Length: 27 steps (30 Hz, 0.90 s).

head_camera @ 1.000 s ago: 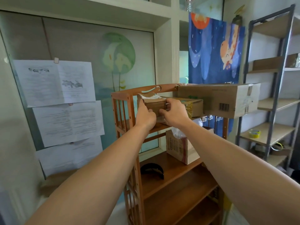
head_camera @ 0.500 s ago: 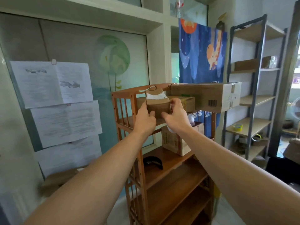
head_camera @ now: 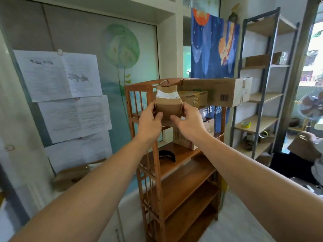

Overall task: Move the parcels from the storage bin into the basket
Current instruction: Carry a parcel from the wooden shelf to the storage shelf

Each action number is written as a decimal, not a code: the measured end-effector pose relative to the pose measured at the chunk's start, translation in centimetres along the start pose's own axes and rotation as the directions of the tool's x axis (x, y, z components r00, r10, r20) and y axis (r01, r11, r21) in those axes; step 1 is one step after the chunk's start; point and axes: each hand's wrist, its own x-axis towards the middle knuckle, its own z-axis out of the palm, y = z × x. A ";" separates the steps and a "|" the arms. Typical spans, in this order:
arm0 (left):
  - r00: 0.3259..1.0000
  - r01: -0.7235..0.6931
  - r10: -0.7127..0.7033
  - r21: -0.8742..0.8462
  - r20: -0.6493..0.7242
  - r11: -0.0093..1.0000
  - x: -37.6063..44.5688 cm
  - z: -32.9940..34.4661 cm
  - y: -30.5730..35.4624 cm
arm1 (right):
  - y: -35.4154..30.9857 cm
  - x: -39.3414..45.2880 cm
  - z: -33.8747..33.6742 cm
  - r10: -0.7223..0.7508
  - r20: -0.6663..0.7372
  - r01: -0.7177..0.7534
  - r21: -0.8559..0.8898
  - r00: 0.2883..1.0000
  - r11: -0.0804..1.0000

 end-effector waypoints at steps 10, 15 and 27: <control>0.993 -0.045 0.051 0.055 -0.110 0.997 -3.2 -6.8 -1.2 | -3.6 -2.3 3.8 -0.111 0.069 0.106 0.072 0.991 0.992; 0.983 -0.096 0.103 0.055 -0.154 0.994 -4.6 -8.9 -1.1 | -4.1 -3.0 4.5 -0.170 0.113 0.151 0.160 0.979 0.976; 0.927 -0.034 0.125 0.254 -0.352 0.967 -8.4 -10.4 -0.8 | -4.4 -3.6 6.7 -0.248 0.281 0.171 0.270 0.927 0.947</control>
